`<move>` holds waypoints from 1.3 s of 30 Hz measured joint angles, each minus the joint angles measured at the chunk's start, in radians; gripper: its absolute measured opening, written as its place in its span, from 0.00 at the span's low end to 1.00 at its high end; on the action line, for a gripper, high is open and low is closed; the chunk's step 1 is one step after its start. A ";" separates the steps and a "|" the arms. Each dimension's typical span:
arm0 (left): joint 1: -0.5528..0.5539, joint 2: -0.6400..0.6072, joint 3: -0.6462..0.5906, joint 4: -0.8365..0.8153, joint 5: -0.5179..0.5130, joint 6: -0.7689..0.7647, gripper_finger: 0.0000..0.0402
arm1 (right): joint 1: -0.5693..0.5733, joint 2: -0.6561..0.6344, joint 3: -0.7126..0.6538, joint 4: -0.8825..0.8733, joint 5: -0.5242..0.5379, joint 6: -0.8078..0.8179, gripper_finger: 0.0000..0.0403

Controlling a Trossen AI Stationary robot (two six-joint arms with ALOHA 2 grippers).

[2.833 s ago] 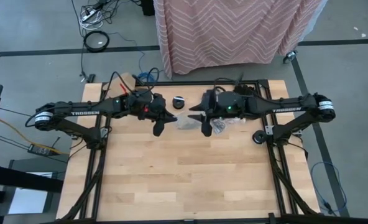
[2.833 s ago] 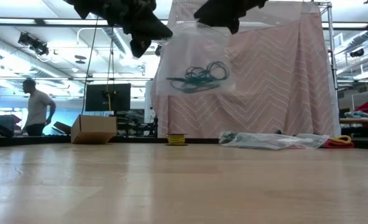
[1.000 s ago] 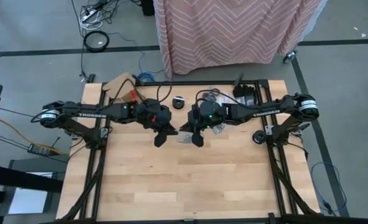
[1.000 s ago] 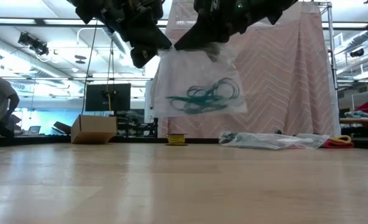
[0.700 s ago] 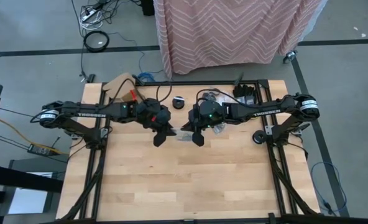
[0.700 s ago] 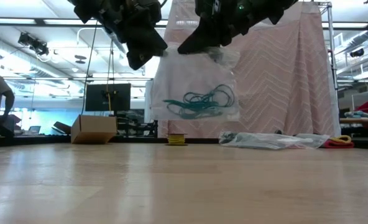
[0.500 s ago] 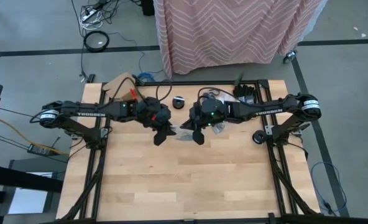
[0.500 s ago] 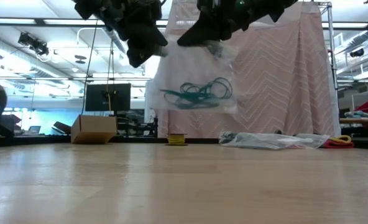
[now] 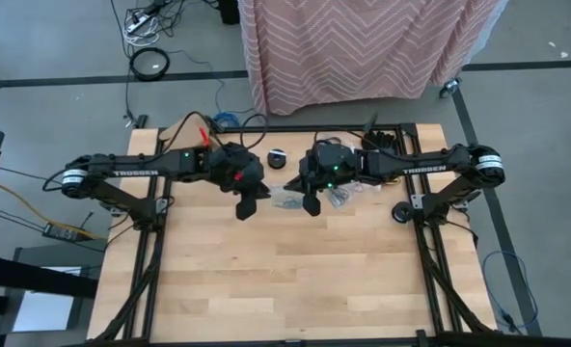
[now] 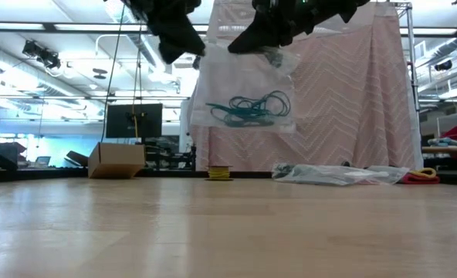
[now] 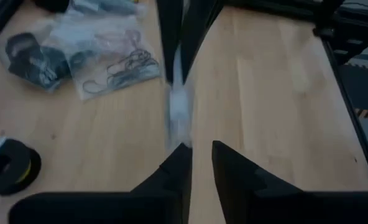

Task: Sort rubber bands
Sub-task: Close the transparent zip bag

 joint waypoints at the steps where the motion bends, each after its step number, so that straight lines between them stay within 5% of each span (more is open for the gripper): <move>1: 0.000 0.000 0.006 0.003 0.000 0.005 0.17 | -0.002 0.000 0.000 -0.001 0.000 -0.001 0.00; 19: 0.001 0.000 0.012 0.061 -0.083 0.003 0.15 | -0.001 -0.034 0.000 0.001 -0.020 -0.008 0.00; 30: 0.001 0.000 0.012 0.078 -0.089 0.006 0.01 | -0.006 -0.056 0.000 -0.010 -0.020 -0.020 0.00; 39: 0.001 0.000 0.012 0.090 -0.027 0.025 0.08 | -0.006 -0.056 0.000 -0.014 -0.020 -0.020 0.00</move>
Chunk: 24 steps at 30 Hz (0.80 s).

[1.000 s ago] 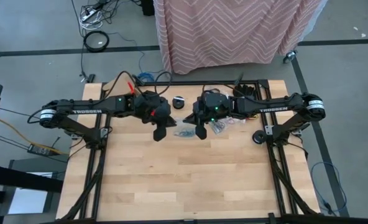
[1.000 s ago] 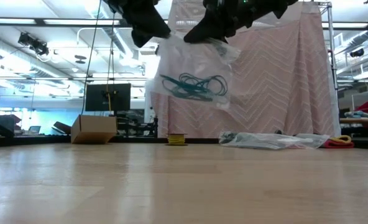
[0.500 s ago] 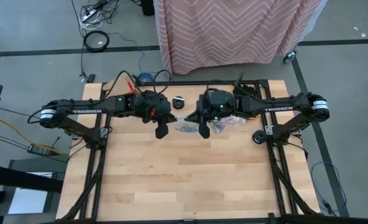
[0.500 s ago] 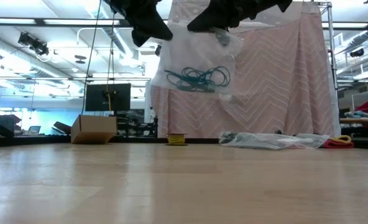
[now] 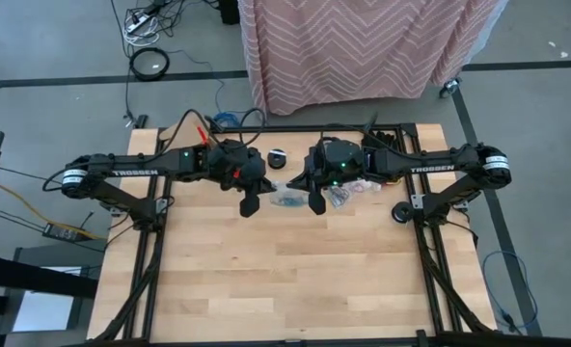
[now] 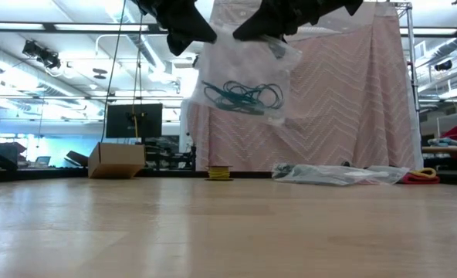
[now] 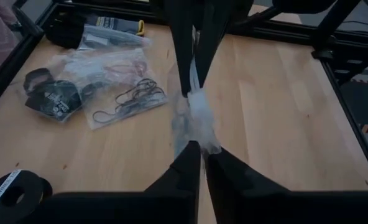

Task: Sort rubber bands
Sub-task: Close the transparent zip bag

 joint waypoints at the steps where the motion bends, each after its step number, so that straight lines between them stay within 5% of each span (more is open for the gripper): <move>1: 0.000 0.000 0.000 0.000 0.000 0.000 0.09 | 0.000 0.000 0.000 -0.003 0.000 0.000 0.00; 14: 0.000 0.000 0.017 -0.006 -0.035 0.000 0.13 | 0.000 0.001 0.000 -0.003 0.001 0.000 0.00; 24: 0.000 0.000 0.037 -0.023 -0.055 0.006 0.05 | 0.000 0.002 0.000 -0.002 0.001 0.000 0.00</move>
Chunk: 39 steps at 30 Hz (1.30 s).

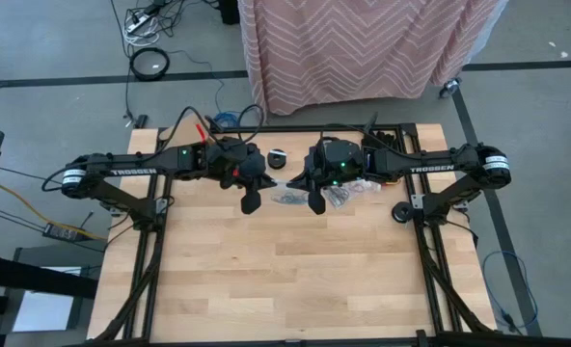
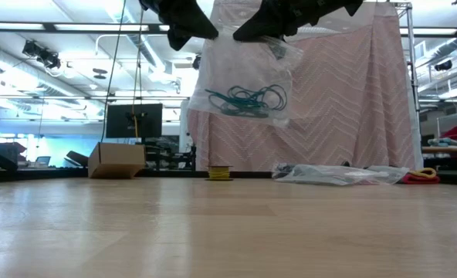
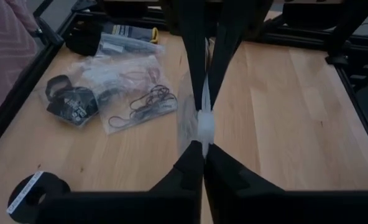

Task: Sort rubber bands
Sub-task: Close the transparent zip bag

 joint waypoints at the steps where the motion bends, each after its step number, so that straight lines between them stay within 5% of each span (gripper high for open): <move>1: 0.000 0.000 0.000 -0.001 0.000 -0.001 0.03 | 0.000 0.000 0.000 0.000 0.000 0.000 0.00; 10: 0.000 0.000 0.000 -0.006 -0.007 -0.002 0.01 | 0.000 0.001 -0.001 0.041 -0.034 -0.095 0.03; 24: 0.000 0.003 0.001 0.043 0.052 0.000 0.00 | -0.015 0.004 -0.001 0.133 -0.063 -0.135 0.34; 39: 0.000 0.034 0.000 0.107 0.085 -0.006 0.00 | -0.018 0.004 -0.001 0.136 -0.065 -0.134 0.18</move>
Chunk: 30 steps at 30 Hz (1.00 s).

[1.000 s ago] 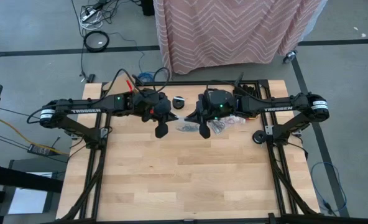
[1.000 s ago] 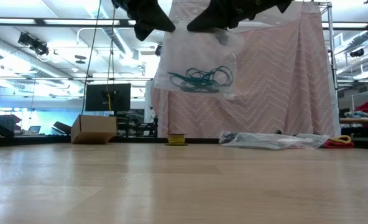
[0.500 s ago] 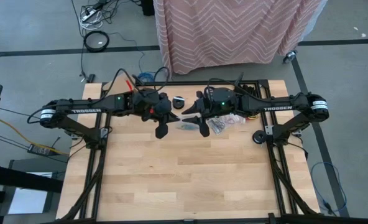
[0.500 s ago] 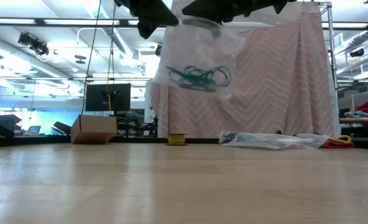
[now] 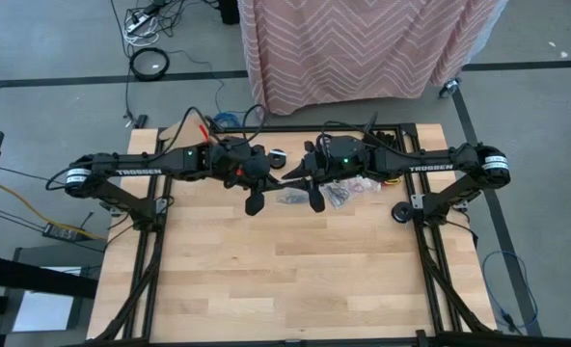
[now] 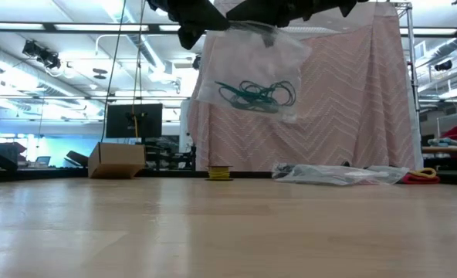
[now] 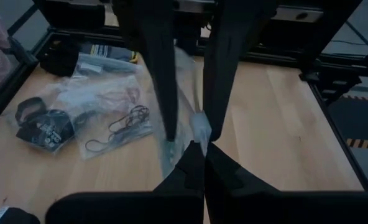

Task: Sort rubber bands
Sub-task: Close the transparent zip bag

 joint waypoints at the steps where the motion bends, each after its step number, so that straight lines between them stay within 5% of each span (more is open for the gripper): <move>1: 0.000 0.003 0.000 0.002 0.000 0.000 0.00 | 0.000 0.000 0.000 -0.002 0.000 0.000 0.16; 7: 0.001 0.006 0.000 0.004 0.000 -0.004 0.00 | 0.000 0.000 0.000 -0.007 -0.001 0.002 0.02; 30: 0.054 -0.069 -0.001 -0.099 -0.001 0.009 0.00 | -0.002 0.000 0.002 -0.071 0.029 0.020 0.02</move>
